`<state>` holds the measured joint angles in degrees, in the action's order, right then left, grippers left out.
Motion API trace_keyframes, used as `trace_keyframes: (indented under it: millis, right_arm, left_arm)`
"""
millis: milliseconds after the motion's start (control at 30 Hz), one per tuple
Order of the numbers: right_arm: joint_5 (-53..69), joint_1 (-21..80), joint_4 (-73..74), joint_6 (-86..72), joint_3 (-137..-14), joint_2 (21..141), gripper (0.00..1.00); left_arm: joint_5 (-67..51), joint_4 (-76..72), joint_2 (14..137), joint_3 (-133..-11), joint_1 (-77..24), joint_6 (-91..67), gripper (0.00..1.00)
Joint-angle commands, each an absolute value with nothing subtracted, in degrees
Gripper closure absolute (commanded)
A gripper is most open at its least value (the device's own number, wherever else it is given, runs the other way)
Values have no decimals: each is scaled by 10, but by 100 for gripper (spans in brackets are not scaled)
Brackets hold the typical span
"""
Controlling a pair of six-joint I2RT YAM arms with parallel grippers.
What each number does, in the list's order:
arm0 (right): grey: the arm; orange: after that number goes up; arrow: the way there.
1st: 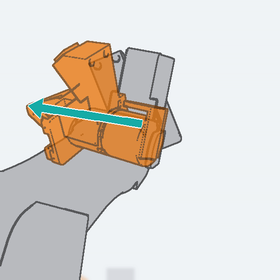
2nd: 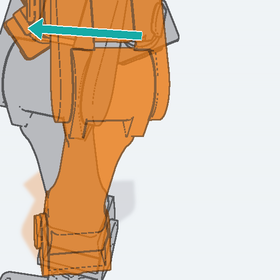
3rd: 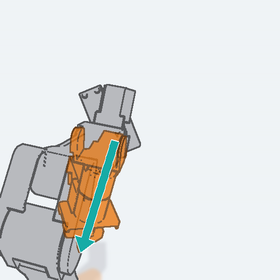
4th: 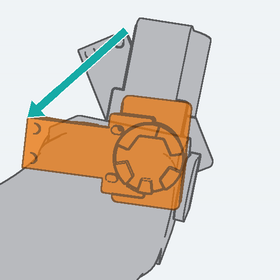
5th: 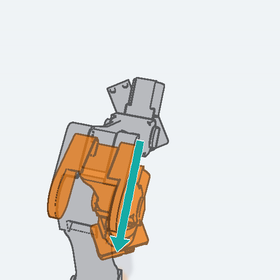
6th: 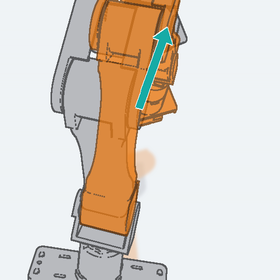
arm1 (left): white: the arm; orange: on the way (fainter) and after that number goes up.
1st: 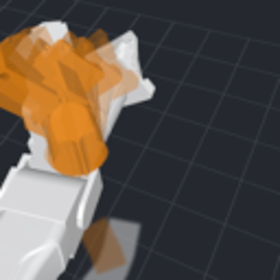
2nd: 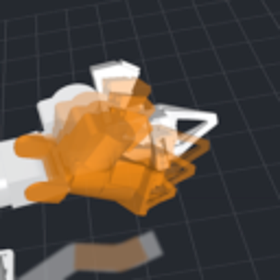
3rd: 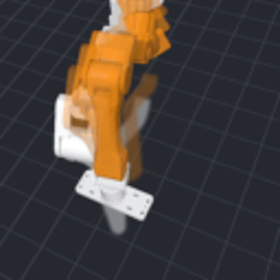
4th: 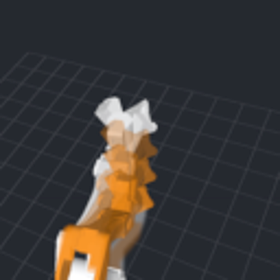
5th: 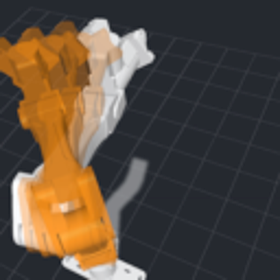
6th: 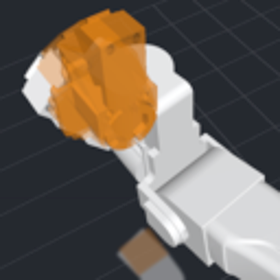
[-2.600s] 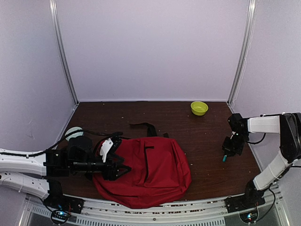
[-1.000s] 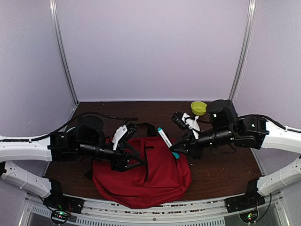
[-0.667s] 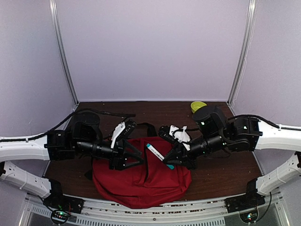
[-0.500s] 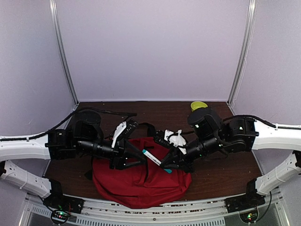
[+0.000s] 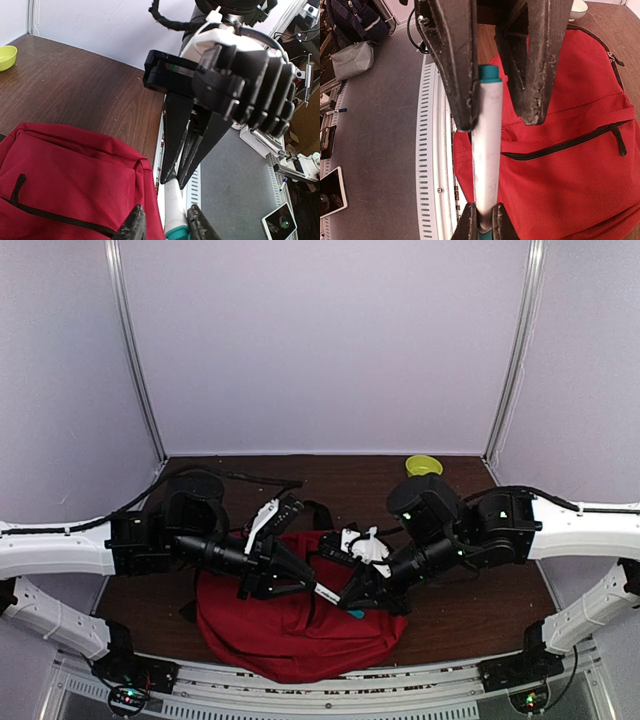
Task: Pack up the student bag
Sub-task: Pass from the right arm to the left
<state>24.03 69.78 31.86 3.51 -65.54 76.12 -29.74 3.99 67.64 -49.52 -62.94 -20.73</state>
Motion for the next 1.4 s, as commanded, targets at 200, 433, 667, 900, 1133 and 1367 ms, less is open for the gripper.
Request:
trace_keyframes:
  millis: [200, 433, 667, 900, 1133, 1367]
  right_arm:
    - [241, 703, 318, 39, -669, 761, 100]
    - [234, 705, 318, 37, -670, 759, 100]
    - [205, 706, 321, 26, -679, 760, 99]
    - [146, 699, 358, 7, -713, 765, 53]
    - [104, 689, 326, -1, -689, 725, 13]
    - [39, 681, 328, -15, -685, 725, 0]
  left_arm:
    - [-312, 17, 680, -514, -628, -194, 77]
    - [-319, 11, 682, -511, -628, -193, 95]
    - [-316, 10, 686, -510, -628, -191, 100]
    - [-295, 15, 678, -508, -628, -189, 100]
    - [-252, 31, 657, -497, -628, -188, 100]
    - [-124, 83, 614, -478, -628, -190, 100]
